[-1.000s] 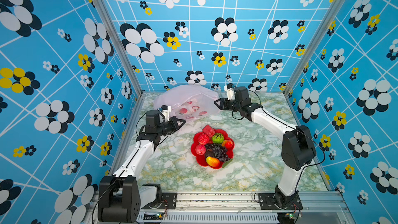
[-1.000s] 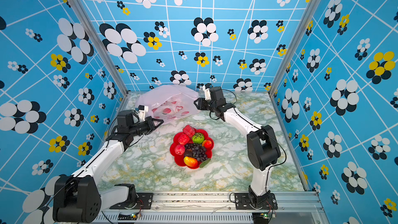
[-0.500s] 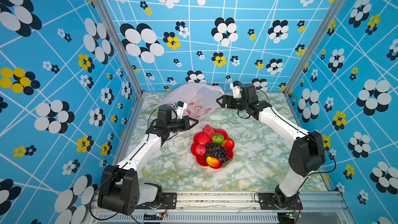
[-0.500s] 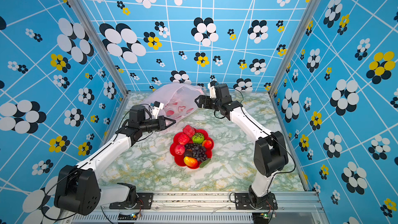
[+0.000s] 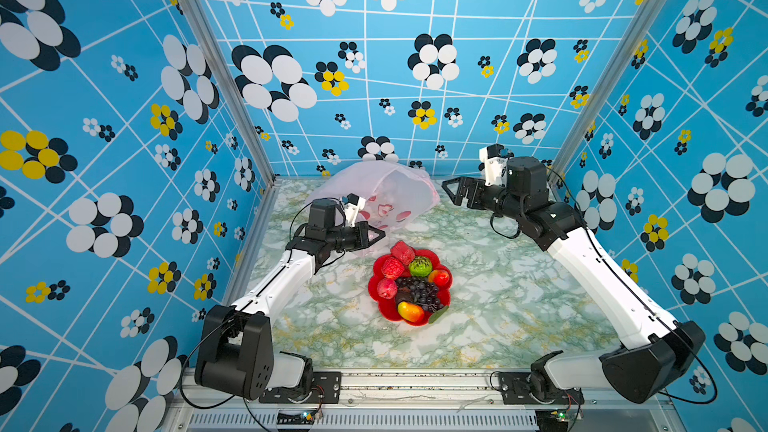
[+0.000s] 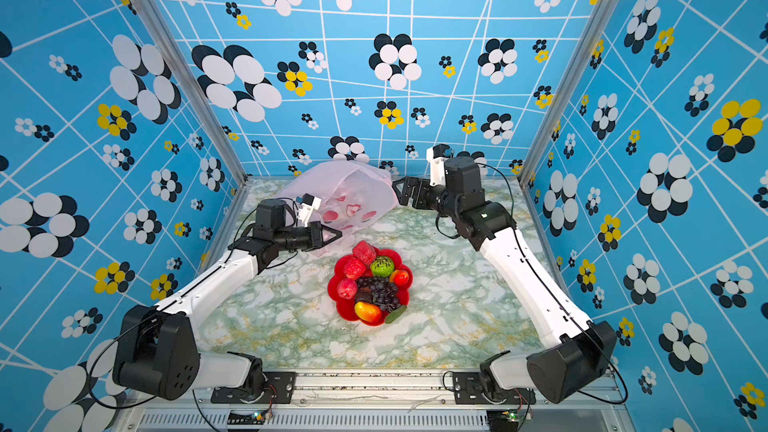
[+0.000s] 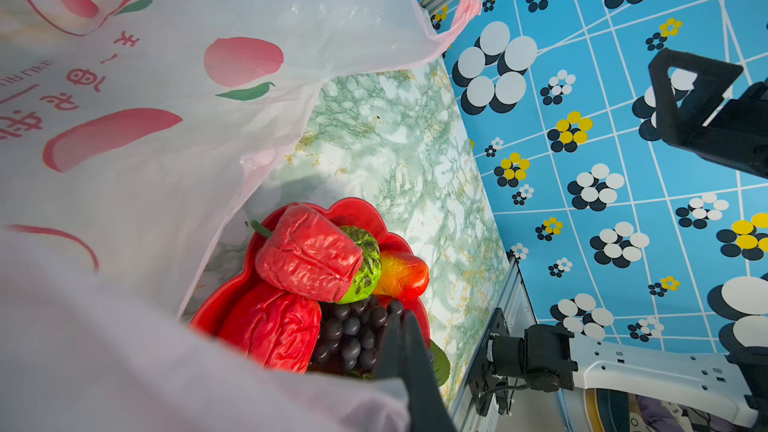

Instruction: Place the fruits into the plastic bag

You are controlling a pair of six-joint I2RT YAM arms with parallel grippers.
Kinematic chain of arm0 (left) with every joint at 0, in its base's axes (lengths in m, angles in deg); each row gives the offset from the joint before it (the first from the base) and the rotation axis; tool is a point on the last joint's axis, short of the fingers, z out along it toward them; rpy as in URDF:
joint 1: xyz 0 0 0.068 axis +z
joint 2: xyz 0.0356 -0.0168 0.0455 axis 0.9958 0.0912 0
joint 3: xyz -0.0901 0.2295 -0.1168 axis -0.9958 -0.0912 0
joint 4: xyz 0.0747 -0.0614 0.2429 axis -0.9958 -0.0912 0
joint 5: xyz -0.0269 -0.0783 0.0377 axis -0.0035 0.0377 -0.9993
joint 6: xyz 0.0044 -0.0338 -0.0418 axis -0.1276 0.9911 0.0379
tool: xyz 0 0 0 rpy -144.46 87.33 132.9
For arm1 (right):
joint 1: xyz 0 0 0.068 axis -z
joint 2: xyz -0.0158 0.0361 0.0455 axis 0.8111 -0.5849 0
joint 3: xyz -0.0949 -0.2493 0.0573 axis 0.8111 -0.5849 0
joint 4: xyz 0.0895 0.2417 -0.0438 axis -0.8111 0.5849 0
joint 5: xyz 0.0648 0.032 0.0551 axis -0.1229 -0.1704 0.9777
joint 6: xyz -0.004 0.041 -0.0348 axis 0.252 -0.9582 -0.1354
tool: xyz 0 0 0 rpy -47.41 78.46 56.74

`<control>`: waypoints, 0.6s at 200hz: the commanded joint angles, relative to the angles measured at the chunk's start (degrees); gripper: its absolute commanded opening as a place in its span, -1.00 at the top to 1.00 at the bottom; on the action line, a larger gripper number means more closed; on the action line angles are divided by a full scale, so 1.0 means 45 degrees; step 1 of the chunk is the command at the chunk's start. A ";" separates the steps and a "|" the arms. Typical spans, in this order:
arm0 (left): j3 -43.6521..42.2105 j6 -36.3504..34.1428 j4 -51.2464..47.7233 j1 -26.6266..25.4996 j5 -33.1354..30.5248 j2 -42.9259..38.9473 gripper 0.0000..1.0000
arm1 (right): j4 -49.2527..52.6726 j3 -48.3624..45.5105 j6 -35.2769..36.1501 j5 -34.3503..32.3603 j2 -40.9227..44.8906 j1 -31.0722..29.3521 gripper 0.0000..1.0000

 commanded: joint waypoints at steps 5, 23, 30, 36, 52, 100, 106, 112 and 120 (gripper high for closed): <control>-0.0141 -0.0241 0.0152 -0.0105 0.0385 -0.0033 1.00 | 0.2503 0.0421 0.0288 -0.0400 0.1029 0.0063 -0.99; -0.0137 -0.0353 0.0042 -0.0101 0.0309 -0.0098 1.00 | 0.4142 0.0807 0.0426 -0.0688 0.1206 0.0045 -0.99; -0.0109 -0.0396 -0.0023 -0.0118 0.0317 -0.0107 1.00 | 0.4766 0.0941 0.0431 -0.0791 0.1206 0.0047 -0.99; -0.0117 -0.0439 -0.0032 -0.0123 0.0269 -0.0147 1.00 | 0.5221 0.1022 0.0430 -0.0812 0.1197 0.0042 -0.98; -0.0097 -0.0535 -0.0103 -0.0122 0.0218 -0.0155 1.00 | 0.6306 0.1074 0.0341 -0.0737 0.1121 -0.0049 -0.97; -0.0037 -0.0556 -0.0128 -0.0164 0.0236 0.0012 1.00 | 0.8227 0.0846 0.0659 -0.0866 0.0214 -0.1674 -0.96; -0.0036 -0.0562 -0.0128 -0.0162 0.0243 0.0031 1.00 | 0.8368 0.0853 0.0697 -0.0798 0.0008 -0.1911 -0.96; -0.0028 -0.0561 -0.0125 -0.0161 0.0225 0.0042 1.00 | 0.8454 0.0820 0.0755 -0.0713 -0.0182 -0.2128 -0.95; -0.0023 -0.0549 -0.0128 -0.0150 0.0243 0.0053 1.00 | 0.8532 0.0781 0.0827 -0.0600 -0.0449 -0.2396 -0.94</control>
